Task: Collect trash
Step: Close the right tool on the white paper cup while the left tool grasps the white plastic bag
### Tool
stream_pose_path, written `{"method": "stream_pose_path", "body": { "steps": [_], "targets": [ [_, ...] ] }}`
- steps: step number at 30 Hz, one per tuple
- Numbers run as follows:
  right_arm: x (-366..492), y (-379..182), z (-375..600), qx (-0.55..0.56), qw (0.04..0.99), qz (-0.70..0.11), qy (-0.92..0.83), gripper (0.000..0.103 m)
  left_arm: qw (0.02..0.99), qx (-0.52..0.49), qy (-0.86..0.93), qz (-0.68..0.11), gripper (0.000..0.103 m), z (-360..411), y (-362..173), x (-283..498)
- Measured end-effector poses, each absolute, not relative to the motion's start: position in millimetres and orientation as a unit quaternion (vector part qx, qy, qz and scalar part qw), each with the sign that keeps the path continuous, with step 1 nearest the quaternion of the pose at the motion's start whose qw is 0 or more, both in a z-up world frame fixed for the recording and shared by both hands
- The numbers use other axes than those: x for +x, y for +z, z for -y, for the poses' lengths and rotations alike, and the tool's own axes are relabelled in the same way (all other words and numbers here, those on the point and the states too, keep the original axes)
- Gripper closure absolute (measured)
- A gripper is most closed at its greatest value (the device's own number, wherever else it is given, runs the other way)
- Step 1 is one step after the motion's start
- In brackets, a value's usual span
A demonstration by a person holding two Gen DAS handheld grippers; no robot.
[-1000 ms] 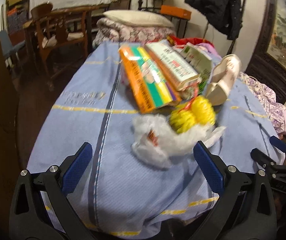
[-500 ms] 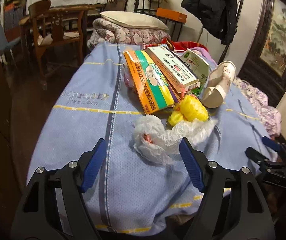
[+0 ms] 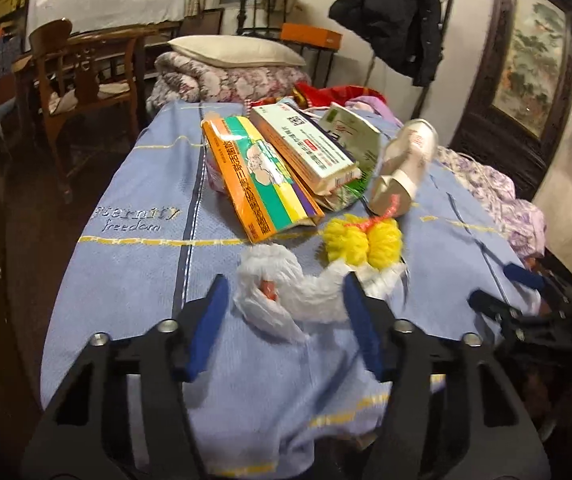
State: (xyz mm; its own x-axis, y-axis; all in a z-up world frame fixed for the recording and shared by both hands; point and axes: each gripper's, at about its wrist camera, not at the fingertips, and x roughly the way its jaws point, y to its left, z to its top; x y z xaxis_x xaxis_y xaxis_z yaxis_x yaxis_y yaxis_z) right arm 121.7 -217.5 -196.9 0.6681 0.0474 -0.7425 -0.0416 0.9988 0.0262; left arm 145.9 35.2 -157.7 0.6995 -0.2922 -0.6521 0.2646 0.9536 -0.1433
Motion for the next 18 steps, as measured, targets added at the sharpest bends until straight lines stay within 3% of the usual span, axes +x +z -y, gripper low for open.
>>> {"method": "stream_pose_path", "body": {
  "steps": [6, 9, 10, 18],
  "targets": [
    [121, -197, 217, 0.006, 0.914, -0.406, 0.024, 0.004, 0.913, -0.017, -0.156, -0.378, 0.045, -38, -167, 145],
    [121, -197, 218, 0.005, 0.913, -0.406, 0.024, 0.004, 0.914, -0.024, -0.155, -0.374, 0.019, -33, -166, 154],
    [121, -197, 218, 0.005, 0.914, -0.406, 0.024, 0.004, 0.915, -0.026, -0.156, -0.37, 0.015, -32, -165, 155],
    [122, -184, 226, 0.053, 0.915, -0.397, 0.043, 0.005, 0.913, -0.051, -0.145, -0.378, 0.015, -36, -176, 172]
  ]
}}
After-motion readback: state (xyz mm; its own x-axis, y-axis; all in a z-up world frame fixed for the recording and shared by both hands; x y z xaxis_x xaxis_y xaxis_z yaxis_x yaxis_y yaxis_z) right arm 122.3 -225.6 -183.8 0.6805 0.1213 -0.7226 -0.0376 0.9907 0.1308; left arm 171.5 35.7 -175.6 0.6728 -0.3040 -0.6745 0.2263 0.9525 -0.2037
